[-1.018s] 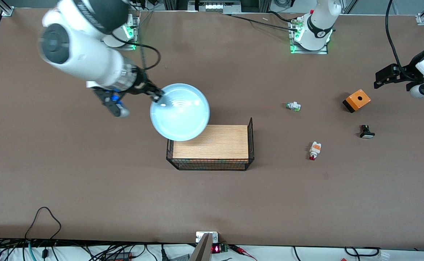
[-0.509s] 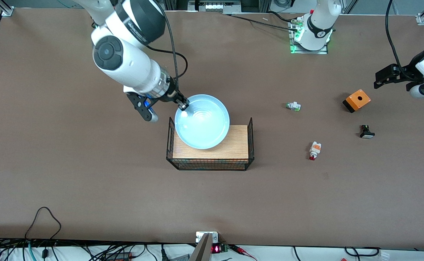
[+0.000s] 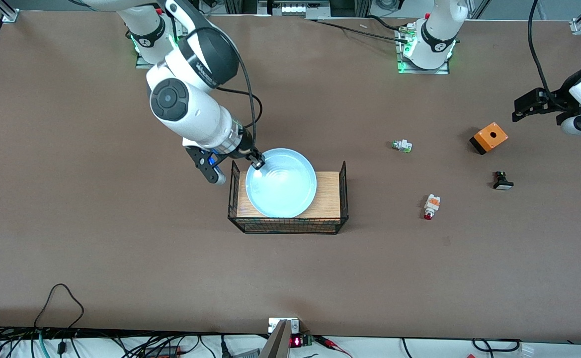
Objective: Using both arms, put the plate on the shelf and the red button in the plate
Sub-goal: 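Carry the plate with the right gripper onto the wooden basket, then release the plate and raise the right gripper while the left gripper reaches out, then lower the left gripper onto the red-topped button while the right gripper retracts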
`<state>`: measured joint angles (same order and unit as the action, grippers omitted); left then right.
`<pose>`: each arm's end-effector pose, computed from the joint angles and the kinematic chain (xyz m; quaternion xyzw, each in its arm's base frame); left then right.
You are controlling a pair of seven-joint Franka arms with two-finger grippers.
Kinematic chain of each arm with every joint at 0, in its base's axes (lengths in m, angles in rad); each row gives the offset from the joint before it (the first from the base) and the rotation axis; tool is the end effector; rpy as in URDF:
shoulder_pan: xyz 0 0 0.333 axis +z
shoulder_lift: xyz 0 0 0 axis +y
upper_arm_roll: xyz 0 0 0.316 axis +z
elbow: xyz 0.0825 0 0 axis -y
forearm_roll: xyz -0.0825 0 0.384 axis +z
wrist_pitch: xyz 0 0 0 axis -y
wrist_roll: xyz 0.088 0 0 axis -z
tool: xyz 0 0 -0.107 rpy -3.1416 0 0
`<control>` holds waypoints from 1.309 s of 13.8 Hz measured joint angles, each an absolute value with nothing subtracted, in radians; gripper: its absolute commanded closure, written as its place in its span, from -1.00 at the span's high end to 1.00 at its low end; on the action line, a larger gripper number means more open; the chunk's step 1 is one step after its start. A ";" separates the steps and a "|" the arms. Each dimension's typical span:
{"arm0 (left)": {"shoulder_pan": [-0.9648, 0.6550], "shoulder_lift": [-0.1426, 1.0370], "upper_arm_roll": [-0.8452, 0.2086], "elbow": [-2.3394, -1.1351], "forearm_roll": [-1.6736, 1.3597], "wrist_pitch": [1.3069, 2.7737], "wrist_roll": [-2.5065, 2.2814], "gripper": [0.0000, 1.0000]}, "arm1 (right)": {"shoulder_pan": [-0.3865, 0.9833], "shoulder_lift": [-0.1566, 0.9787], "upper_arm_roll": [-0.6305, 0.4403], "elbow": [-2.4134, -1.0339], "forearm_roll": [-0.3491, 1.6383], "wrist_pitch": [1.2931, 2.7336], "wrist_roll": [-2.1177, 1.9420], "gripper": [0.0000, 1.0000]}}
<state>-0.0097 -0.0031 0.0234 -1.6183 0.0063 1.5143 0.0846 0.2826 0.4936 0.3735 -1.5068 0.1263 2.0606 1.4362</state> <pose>0.5455 0.0082 0.5993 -0.9981 0.0354 0.0505 0.0006 0.5740 0.3979 0.4066 -0.8938 0.4229 0.1007 0.1103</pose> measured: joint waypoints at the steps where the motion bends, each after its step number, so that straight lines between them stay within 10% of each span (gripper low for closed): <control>1: -0.010 -0.003 0.023 -1.618 0.006 1.514 0.085 1.00 | 0.284 0.499 0.374 -1.523 0.122 2.083 1.436 -1.00; 3: -0.010 -0.002 0.023 -1.620 0.006 1.509 0.085 1.00 | 0.286 0.510 0.373 -1.547 0.119 2.125 1.436 -0.98; 4: -0.010 -0.001 0.023 -1.622 0.006 1.499 0.084 1.00 | 0.288 0.515 0.374 -1.552 0.119 2.138 1.436 -0.33; 5: -0.010 0.001 0.023 -1.624 0.006 1.488 0.083 1.00 | 0.289 0.518 0.374 -1.554 0.119 2.143 1.437 0.99; 11: -0.008 0.102 0.023 -1.639 0.006 1.526 0.082 1.00 | 0.288 0.475 0.369 -1.523 0.090 2.119 1.438 1.00; 18: -0.005 0.293 -0.002 -1.909 0.006 2.136 0.124 1.00 | 0.161 0.278 0.355 -1.513 0.079 1.889 1.102 1.00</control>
